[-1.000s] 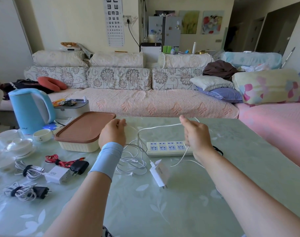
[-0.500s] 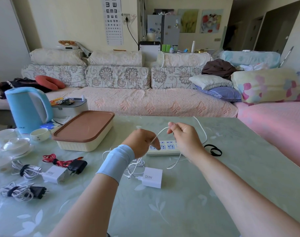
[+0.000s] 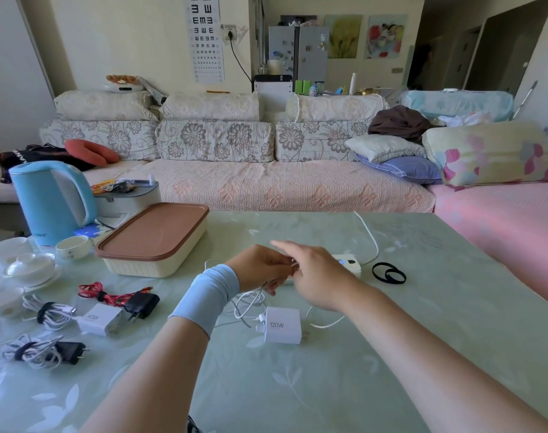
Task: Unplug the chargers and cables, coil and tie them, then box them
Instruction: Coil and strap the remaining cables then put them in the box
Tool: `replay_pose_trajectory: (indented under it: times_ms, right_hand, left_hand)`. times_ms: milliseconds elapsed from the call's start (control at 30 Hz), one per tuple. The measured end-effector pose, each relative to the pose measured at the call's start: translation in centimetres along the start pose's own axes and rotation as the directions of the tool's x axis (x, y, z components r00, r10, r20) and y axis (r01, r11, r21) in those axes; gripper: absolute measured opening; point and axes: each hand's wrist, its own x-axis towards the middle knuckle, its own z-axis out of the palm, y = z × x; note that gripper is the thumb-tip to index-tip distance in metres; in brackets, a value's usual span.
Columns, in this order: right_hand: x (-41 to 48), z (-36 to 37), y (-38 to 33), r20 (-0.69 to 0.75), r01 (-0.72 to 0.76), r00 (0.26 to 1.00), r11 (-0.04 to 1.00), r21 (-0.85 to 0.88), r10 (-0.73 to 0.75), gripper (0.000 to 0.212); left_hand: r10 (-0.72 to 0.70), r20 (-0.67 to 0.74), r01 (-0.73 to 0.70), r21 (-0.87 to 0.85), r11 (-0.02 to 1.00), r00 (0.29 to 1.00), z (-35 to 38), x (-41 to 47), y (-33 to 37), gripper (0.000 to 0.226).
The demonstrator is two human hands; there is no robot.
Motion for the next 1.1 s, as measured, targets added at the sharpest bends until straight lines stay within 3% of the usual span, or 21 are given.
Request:
replay_pose_trajectory:
  times_ms: [33, 100, 167, 233, 300, 400, 500, 600, 700, 800, 867, 933, 1000, 1067, 1100]
  right_hand:
    - [-0.1, 0.3, -0.5, 0.039, -0.024, 0.999, 1.0, 0.01, 0.024, 0.057]
    - [-0.1, 0.1, -1.1, 0.02, -0.122, 0.992, 0.982, -0.143, 0.126, 0.038]
    - [-0.1, -0.8, -1.3, -0.024, -0.184, 0.982, 0.941, -0.285, 0.185, 0.035]
    - [0.0, -1.3, -1.2, -0.04, -0.166, 0.986, 0.948, -0.273, 0.161, 0.033]
    - [0.0, -1.6, -1.1, -0.043, -0.143, 0.99, 0.974, -0.177, 0.137, 0.035]
    - [0.2, -1.0, -0.1, -0.166, -0.074, 0.981, 0.982, 0.176, 0.103, 0.03]
    - [0.3, -0.8, 0.1, -0.371, 0.061, 0.925, 0.926, 0.372, 0.088, 0.029]
    - [0.3, -1.0, 0.4, -0.524, 0.15, 0.842, 0.875, 0.461, 0.131, 0.024]
    - [0.4, -0.9, 0.6, -0.595, 0.181, 0.784, 0.854, 0.489, 0.175, 0.024]
    - [0.6, -0.6, 0.1, -0.585, 0.16, 0.789, 0.854, 0.496, 0.191, 0.025]
    - [0.8, -0.3, -0.4, -0.532, 0.14, 0.828, 0.855, 0.499, 0.174, 0.026]
    - [1.1, 0.0, -0.7, -0.485, 0.116, 0.859, 0.86, 0.496, 0.164, 0.029]
    - [1.3, 0.1, -0.8, -0.46, 0.076, 0.868, 0.866, 0.494, 0.186, 0.03]
    - [1.4, 0.0, -0.7, -0.456, 0.035, 0.861, 0.867, 0.498, 0.227, 0.031]
    - [1.4, -0.1, -0.6, -0.457, 0.019, 0.854, 0.863, 0.504, 0.248, 0.032]
  left_hand:
    - [-0.02, 0.005, 0.02, 0.017, 1.0, 1.0, -0.2, 0.0, -0.1, 0.021]
    - [-0.077, 0.039, 0.078, -0.009, 0.997, 0.996, -0.9, -0.4, -0.6, 0.017]
    - [-0.121, 0.036, 0.124, -0.108, 0.986, 0.992, -1.9, -0.7, -1.1, 0.017]
    - [-0.131, -0.011, 0.125, -0.236, 0.964, 0.991, -2.9, -1.0, -1.5, 0.02]
    - [-0.16, -0.146, 0.117, -0.269, 0.956, 0.976, -3.8, -1.0, -2.2, 0.02]
    - [-0.158, -0.386, 0.145, -0.062, 0.987, 0.909, -4.8, -0.3, -4.1, 0.02]
    - [-0.168, -0.456, 0.221, 0.066, 0.973, 0.874, -5.6, 0.1, -5.9, 0.023]
    - [-0.214, -0.524, 0.344, 0.163, 0.925, 0.824, -6.2, -0.2, -6.7, 0.021]
    - [-0.296, -0.482, 0.422, 0.176, 0.889, 0.825, -6.2, 0.0, -6.9, 0.019]
    - [-0.373, -0.428, 0.511, 0.275, 0.814, 0.823, -5.5, 0.1, -6.4, 0.021]
    - [-0.297, -0.496, 0.533, 0.449, 0.717, 0.816, -5.0, -0.1, -5.4, 0.016]
    - [-0.087, -0.535, 0.399, 0.503, 0.766, 0.841, -4.3, 0.0, -4.2, 0.031]
    - [0.101, -0.531, 0.102, 0.34, 0.935, 0.841, -3.9, -0.2, -2.3, 0.053]
    - [0.16, -0.42, -0.124, 0.112, 0.986, 0.893, -3.6, -0.7, -0.5, 0.044]
    - [0.158, -0.315, -0.157, 0.029, 0.987, 0.936, -3.3, -1.0, 0.3, 0.031]
